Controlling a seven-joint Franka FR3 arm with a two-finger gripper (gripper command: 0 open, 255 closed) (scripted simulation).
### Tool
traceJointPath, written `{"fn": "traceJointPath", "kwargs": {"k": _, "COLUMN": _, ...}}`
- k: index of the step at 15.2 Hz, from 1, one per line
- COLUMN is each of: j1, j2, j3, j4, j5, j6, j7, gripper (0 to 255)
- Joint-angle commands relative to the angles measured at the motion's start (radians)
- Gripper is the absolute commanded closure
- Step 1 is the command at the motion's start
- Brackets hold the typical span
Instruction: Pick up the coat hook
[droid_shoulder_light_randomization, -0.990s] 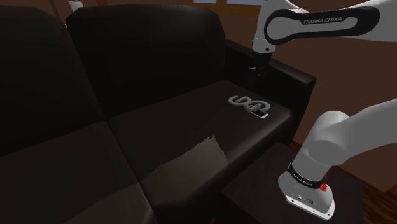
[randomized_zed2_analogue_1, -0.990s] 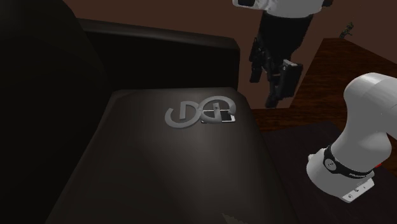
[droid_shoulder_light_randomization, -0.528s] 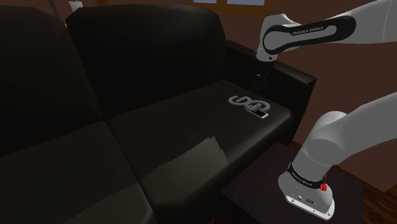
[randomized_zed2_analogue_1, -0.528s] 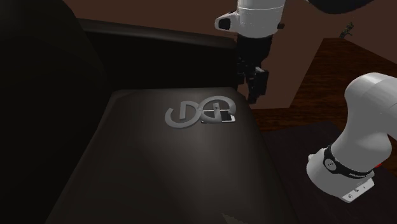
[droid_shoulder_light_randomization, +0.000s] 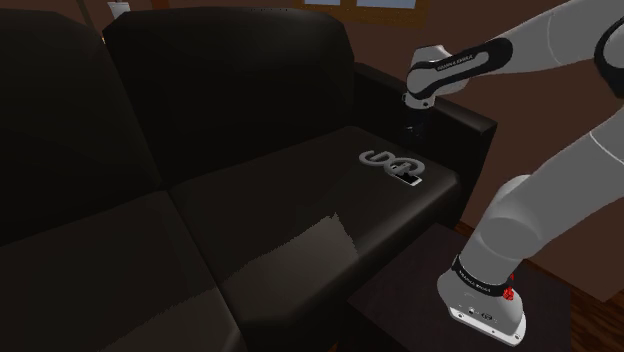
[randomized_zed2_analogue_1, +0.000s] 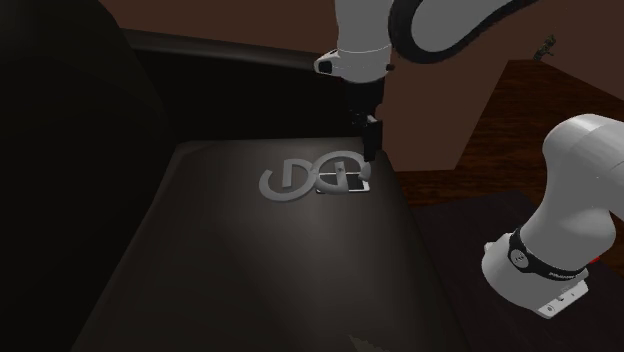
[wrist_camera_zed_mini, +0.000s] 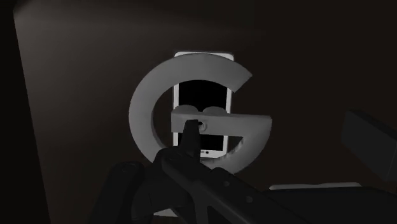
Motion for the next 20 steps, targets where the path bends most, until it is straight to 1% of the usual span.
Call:
{"fn": "traceJointPath", "kwargs": {"k": 1, "j1": -0.007, "j2": 0.067, "j3": -0.047, "j4": 0.020, "j5": 0.005, "j6": 0.037, "j7": -0.063, "gripper": 0}}
{"fn": "traceJointPath", "kwargs": {"k": 4, "j1": -0.011, "j2": 0.182, "j3": -0.104, "j4": 0.063, "j5": 0.036, "j6": 0.085, "j7": -0.154, "gripper": 0}}
{"fn": "traceJointPath", "kwargs": {"k": 8, "j1": -0.028, "j2": 0.353, "j3": -0.162, "j4": 0.137, "j5": 0.114, "j6": 0.141, "j7": -0.291, "gripper": 0}}
{"fn": "traceJointPath", "kwargs": {"k": 9, "j1": -0.033, "j2": 0.373, "j3": -0.166, "j4": 0.146, "j5": 0.125, "j6": 0.146, "j7": -0.307, "gripper": 0}}
{"fn": "traceJointPath", "kwargs": {"k": 16, "j1": -0.041, "j2": 0.449, "j3": -0.162, "j4": 0.113, "j5": 0.174, "j6": 0.242, "j7": -0.338, "gripper": 0}}
{"fn": "traceJointPath", "kwargs": {"k": 18, "j1": -0.042, "j2": 0.455, "j3": -0.161, "j4": 0.111, "j5": 0.178, "j6": 0.249, "j7": -0.341, "gripper": 0}}
{"fn": "traceJointPath", "kwargs": {"k": 19, "j1": -0.043, "j2": 0.457, "j3": -0.161, "j4": 0.113, "j5": 0.180, "j6": 0.249, "j7": -0.342, "gripper": 255}}
{"fn": "traceJointPath", "kwargs": {"k": 20, "j1": -0.043, "j2": 0.459, "j3": -0.161, "j4": 0.115, "j5": 0.181, "j6": 0.249, "j7": -0.343, "gripper": 255}}
